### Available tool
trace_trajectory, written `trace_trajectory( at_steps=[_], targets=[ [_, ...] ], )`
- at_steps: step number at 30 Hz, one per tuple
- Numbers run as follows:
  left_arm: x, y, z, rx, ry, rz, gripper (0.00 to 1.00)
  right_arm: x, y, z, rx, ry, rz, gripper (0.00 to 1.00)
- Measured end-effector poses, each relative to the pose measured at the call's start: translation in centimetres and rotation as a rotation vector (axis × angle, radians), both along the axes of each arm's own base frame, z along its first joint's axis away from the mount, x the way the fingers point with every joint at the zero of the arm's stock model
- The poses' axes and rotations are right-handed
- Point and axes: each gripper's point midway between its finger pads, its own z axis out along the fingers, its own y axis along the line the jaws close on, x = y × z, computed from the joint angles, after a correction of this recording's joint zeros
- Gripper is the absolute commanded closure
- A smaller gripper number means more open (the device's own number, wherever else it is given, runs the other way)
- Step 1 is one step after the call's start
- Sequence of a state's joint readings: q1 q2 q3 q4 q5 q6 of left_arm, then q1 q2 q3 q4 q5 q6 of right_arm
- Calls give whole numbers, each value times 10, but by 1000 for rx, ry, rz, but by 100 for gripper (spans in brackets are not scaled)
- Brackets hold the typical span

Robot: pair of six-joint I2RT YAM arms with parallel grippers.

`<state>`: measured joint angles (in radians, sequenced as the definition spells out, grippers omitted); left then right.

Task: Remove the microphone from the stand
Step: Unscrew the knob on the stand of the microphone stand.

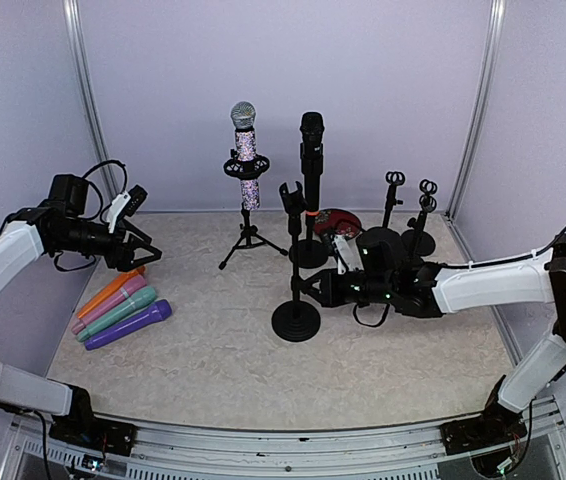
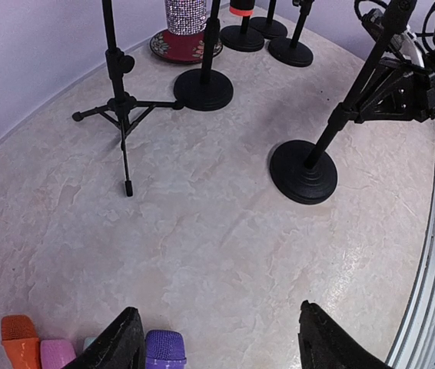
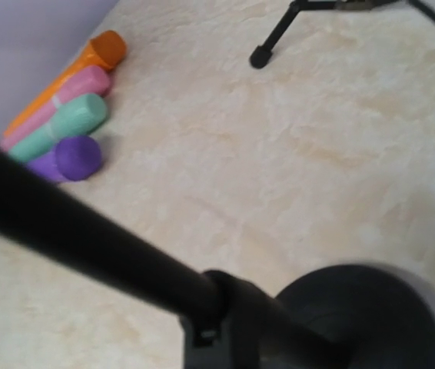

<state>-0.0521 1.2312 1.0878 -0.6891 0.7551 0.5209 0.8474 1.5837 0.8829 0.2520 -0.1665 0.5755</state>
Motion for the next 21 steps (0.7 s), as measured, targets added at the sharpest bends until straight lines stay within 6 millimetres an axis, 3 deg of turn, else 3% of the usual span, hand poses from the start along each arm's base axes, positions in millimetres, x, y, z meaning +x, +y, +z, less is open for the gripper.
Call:
trace_trajectory(
  at_steps=[21],
  targets=[
    [3, -1, 7, -2, -11, -2, 35, -9, -2, -8, -659, -543, -227, 100]
  ],
)
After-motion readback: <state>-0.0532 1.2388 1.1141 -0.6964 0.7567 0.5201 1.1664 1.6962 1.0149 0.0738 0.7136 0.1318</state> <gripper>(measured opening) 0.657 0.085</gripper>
